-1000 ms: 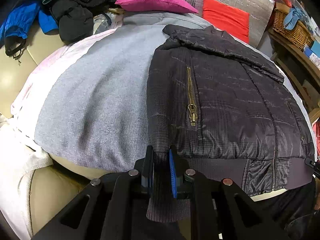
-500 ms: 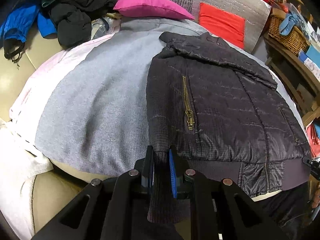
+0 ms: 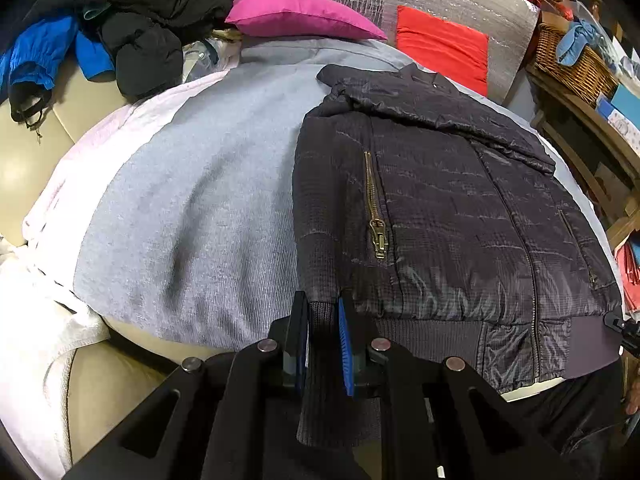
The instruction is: Fold large clothes
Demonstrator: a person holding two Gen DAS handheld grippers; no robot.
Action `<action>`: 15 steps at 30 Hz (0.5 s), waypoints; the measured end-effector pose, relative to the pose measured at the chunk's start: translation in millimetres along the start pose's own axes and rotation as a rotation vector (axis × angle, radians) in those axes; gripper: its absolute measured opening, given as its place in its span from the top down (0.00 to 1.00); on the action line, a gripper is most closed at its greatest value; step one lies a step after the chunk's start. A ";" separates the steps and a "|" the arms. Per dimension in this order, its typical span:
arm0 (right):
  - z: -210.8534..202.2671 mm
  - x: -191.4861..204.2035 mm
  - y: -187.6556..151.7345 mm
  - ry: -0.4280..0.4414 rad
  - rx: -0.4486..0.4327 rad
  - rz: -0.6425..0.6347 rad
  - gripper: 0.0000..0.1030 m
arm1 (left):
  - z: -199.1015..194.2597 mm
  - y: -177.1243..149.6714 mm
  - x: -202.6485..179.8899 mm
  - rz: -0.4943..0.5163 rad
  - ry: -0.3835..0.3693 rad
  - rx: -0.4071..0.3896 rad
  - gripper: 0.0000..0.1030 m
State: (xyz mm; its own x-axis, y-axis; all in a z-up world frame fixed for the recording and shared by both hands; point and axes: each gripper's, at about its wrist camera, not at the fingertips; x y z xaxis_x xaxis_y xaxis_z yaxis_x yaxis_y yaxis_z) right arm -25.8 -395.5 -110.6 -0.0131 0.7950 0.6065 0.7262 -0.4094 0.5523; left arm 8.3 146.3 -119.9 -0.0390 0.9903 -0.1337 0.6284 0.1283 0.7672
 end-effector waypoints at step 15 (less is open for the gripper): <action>4.3 -0.4 -6.3 -0.017 0.014 0.002 0.92 | 4.0 -3.4 -0.9 -0.005 0.002 0.009 0.85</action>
State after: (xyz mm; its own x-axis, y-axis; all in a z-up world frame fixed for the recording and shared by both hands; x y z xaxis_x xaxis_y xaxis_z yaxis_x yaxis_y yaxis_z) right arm -27.4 -391.3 -116.8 0.0002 0.8018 0.5976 0.7356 -0.4050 0.5431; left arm 9.4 144.7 -125.0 -0.0437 0.9897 -0.1361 0.6351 0.1327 0.7609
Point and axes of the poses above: each gripper's, at about its wrist camera, not at the fingertips, and z roughly the way its jaws point, x to its left, y to its top, and after that the axes turned 13 degrees about -x, right-handed
